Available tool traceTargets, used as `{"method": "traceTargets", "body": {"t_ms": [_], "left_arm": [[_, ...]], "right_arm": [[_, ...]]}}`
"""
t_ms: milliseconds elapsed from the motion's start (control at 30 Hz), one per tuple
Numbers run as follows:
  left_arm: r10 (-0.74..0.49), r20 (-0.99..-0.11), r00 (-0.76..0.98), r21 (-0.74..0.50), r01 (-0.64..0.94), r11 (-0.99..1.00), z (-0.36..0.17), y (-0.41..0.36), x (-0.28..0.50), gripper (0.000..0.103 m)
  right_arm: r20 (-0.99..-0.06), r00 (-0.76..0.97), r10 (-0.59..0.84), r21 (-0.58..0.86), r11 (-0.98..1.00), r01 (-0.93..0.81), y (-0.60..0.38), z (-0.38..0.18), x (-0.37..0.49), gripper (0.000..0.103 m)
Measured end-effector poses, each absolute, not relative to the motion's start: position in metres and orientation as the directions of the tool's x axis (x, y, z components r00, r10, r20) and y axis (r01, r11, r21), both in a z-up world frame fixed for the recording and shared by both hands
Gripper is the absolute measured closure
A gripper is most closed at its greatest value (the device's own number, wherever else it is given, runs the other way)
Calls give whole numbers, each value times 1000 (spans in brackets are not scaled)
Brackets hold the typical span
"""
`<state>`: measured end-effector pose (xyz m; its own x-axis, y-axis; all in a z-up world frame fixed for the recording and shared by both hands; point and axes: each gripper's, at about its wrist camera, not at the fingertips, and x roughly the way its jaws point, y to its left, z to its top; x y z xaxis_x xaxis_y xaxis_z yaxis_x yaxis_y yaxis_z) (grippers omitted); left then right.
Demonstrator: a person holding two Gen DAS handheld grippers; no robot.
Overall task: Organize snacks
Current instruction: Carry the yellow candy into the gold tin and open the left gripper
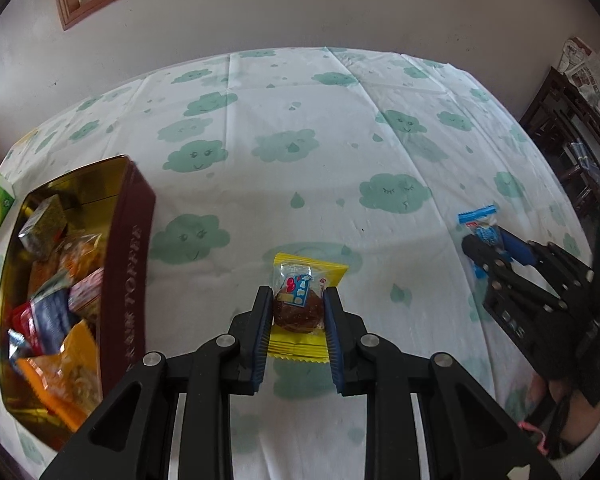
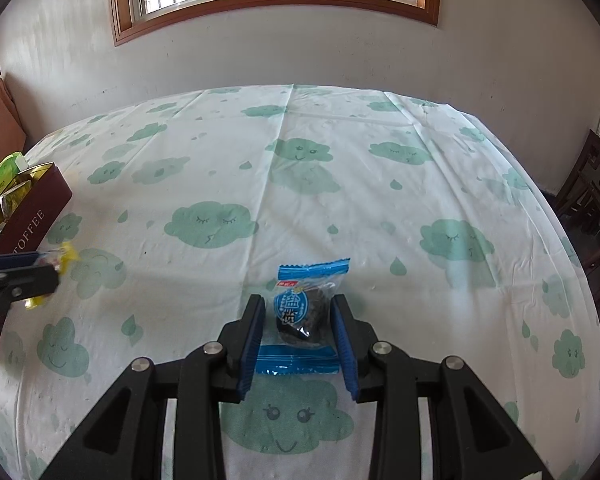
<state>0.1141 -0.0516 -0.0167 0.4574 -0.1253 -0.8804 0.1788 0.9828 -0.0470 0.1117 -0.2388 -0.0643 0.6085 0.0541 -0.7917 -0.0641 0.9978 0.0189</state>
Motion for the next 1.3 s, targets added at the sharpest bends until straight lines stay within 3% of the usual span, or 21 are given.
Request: {"method": "traceTargets", "body": {"t_ms": [633, 967, 1300], "left_arm": [[-14, -816, 577, -16, 1, 1000, 42, 54, 87, 81], [78, -828, 556, 7, -129, 992, 30, 121, 94, 81], [102, -852, 513, 22, -160, 987, 5, 149, 103, 81]], "right_arm": [[-792, 608, 53, 18, 998, -63, -238, -65, 112, 68], [-792, 608, 52, 17, 998, -63, -238, -64, 112, 68], [-792, 608, 50, 14, 998, -64, -238, -64, 112, 68]]}}
